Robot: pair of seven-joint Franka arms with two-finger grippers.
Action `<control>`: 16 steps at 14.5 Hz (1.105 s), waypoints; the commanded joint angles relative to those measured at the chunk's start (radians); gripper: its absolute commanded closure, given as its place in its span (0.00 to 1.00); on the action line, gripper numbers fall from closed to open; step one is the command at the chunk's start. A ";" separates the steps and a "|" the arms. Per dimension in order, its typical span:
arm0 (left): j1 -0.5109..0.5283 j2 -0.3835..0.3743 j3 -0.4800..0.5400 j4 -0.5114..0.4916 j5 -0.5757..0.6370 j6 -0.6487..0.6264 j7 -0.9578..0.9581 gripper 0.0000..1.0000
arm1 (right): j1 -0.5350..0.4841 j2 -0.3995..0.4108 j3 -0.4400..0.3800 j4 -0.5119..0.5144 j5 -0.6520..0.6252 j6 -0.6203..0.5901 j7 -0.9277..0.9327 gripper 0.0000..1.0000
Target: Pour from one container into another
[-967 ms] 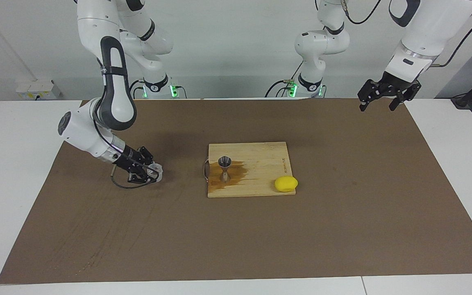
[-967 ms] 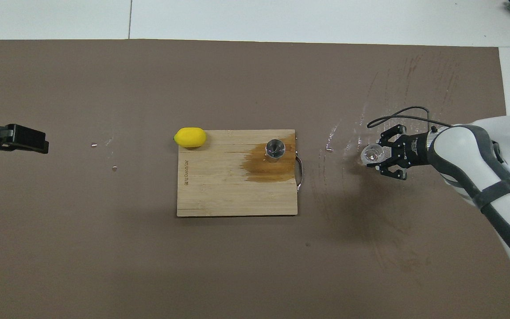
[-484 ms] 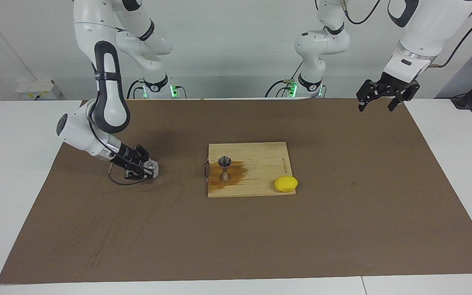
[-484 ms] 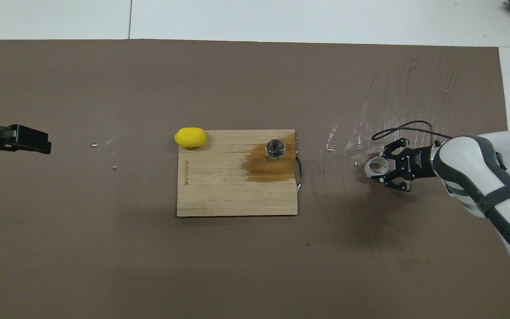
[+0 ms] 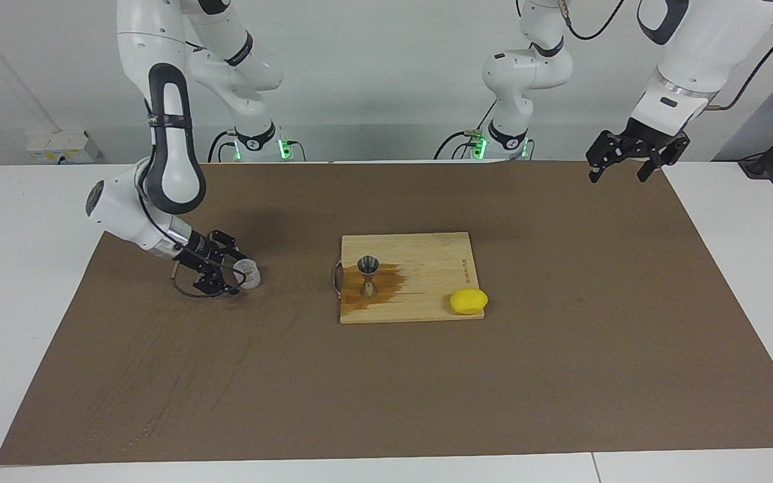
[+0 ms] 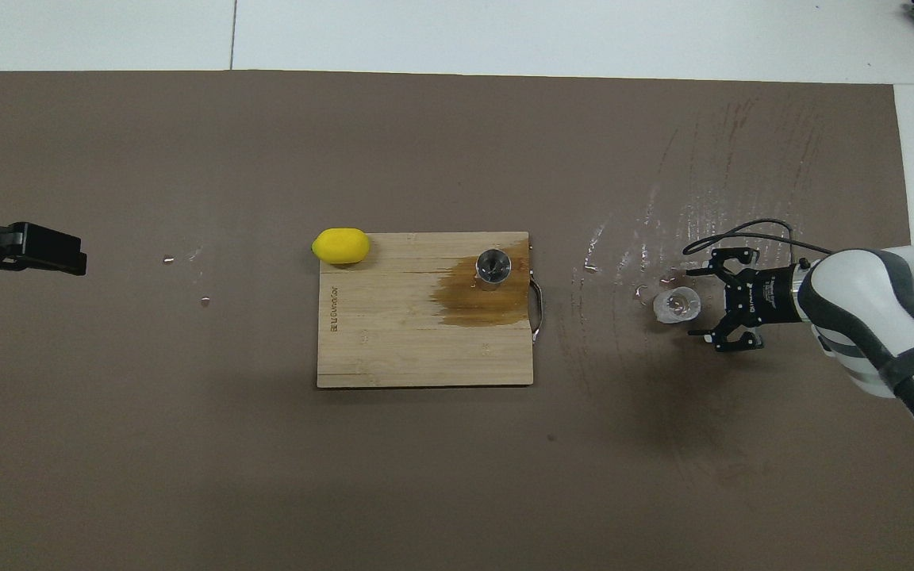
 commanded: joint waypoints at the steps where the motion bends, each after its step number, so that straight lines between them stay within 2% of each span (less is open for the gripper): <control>1: 0.003 -0.019 0.001 -0.026 -0.009 0.011 0.004 0.00 | -0.055 -0.050 0.007 -0.030 0.016 -0.014 -0.054 0.00; 3: 0.004 -0.019 0.001 -0.026 -0.009 0.011 0.004 0.00 | -0.055 -0.066 0.007 -0.016 -0.001 -0.012 -0.097 0.00; 9: 0.004 -0.019 0.001 -0.026 -0.009 0.011 0.004 0.00 | 0.023 -0.113 0.011 0.018 -0.264 -0.018 -0.253 0.00; 12: 0.004 -0.019 0.001 -0.026 -0.009 0.011 0.004 0.00 | 0.042 -0.144 0.014 0.039 -0.386 -0.040 -0.414 0.00; 16: 0.004 -0.019 0.001 -0.024 -0.009 0.010 0.004 0.00 | 0.068 -0.243 0.022 0.052 -0.611 -0.129 -0.637 0.00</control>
